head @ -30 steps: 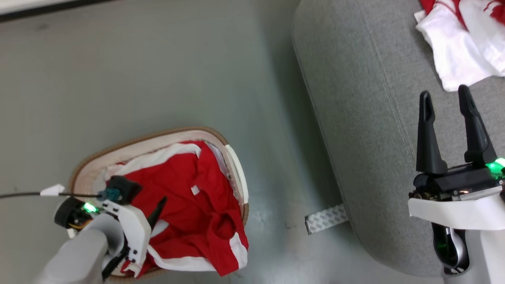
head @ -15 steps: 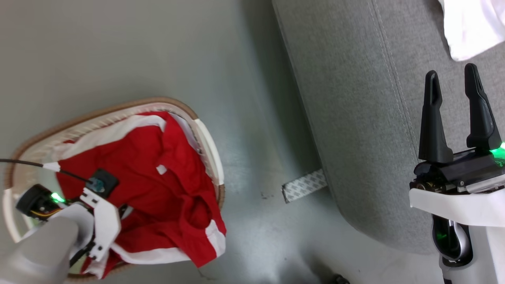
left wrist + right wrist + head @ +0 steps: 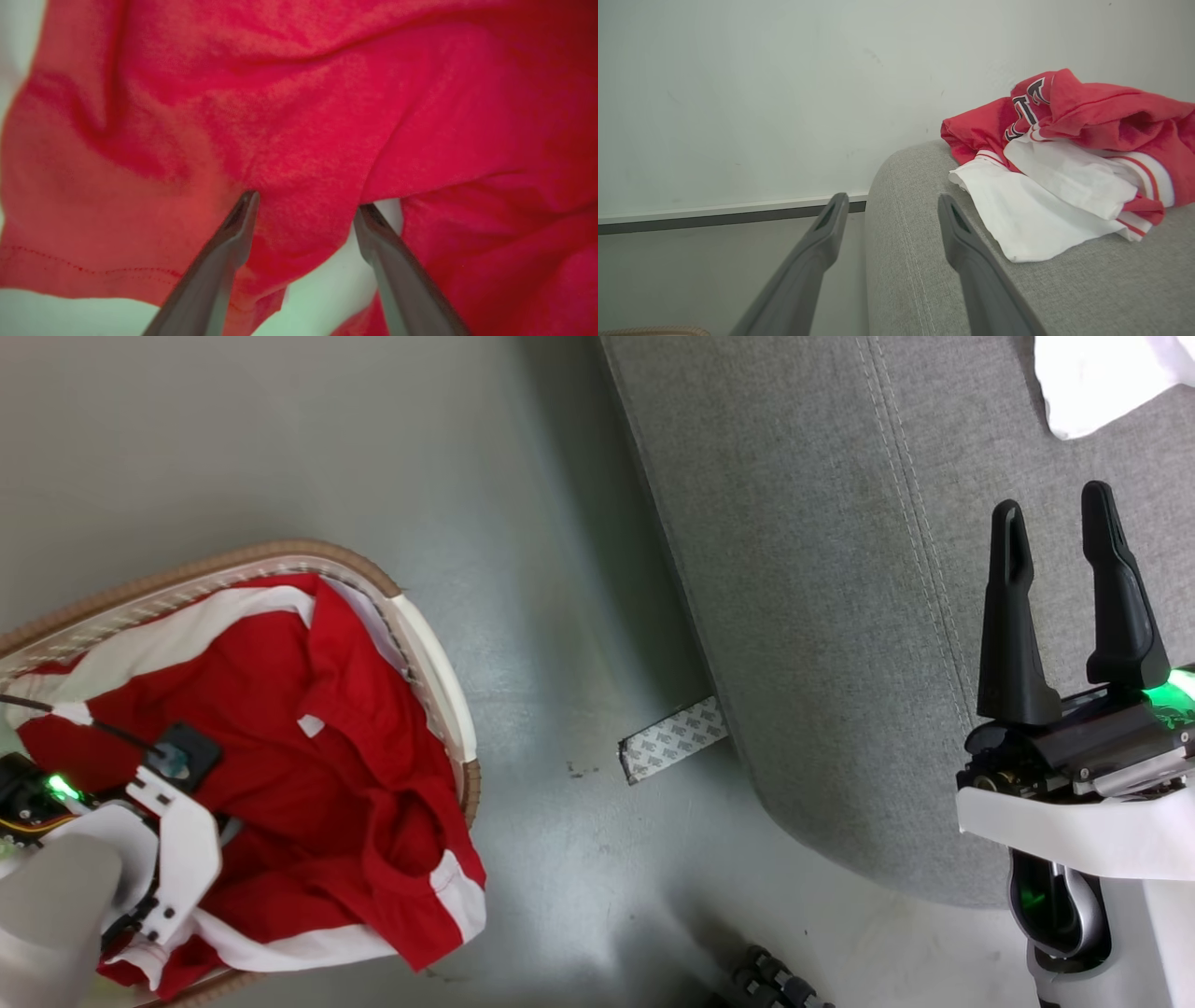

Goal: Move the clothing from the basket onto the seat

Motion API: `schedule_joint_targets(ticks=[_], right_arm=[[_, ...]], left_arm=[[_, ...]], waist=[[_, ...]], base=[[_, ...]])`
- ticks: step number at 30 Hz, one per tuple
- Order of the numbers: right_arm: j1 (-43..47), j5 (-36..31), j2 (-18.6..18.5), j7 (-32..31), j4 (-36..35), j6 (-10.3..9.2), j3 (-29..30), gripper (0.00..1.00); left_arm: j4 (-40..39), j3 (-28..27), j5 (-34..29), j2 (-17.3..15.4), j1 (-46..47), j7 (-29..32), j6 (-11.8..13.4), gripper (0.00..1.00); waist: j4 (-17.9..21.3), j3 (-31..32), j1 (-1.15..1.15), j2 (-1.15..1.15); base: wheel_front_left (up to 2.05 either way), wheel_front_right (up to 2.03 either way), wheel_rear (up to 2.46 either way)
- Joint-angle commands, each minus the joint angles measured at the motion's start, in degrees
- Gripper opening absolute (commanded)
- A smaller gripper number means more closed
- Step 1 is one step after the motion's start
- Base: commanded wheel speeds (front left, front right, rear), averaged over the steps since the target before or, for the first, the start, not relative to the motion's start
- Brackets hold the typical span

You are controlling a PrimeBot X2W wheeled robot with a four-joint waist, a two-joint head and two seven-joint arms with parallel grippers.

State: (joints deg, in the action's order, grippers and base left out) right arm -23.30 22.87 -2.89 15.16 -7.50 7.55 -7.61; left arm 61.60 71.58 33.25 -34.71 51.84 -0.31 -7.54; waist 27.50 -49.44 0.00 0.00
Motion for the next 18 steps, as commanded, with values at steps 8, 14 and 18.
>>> schedule_joint_targets(ticks=[8, 14, 18], right_arm=[[-0.36, 0.52, 0.01, -0.02, 0.11, -0.13, -0.27, 1.0], [-0.01, -0.11, 0.0, -0.02, 0.71, -0.13, 0.02, 1.0], [0.05, -0.52, 0.0, -0.01, 1.02, -0.13, 0.21, 1.0]], left_arm=[[1.81, 1.11, 1.33, 0.5, 1.19, -0.76, 0.11, 0.0], [2.3, 1.34, 2.26, 1.56, 0.69, -1.79, 0.11, 0.0], [2.74, 1.48, 2.71, 2.57, 0.04, -2.52, 0.11, 0.0]], waist=[[0.87, -0.19, 0.0, 0.0], [0.46, 1.19, 0.0, 0.0], [-0.07, 2.68, 0.0, 0.0]], base=[[0.0, 0.0, 0.0], [0.0, 0.0, 0.0], [0.0, 0.0, 0.0]])
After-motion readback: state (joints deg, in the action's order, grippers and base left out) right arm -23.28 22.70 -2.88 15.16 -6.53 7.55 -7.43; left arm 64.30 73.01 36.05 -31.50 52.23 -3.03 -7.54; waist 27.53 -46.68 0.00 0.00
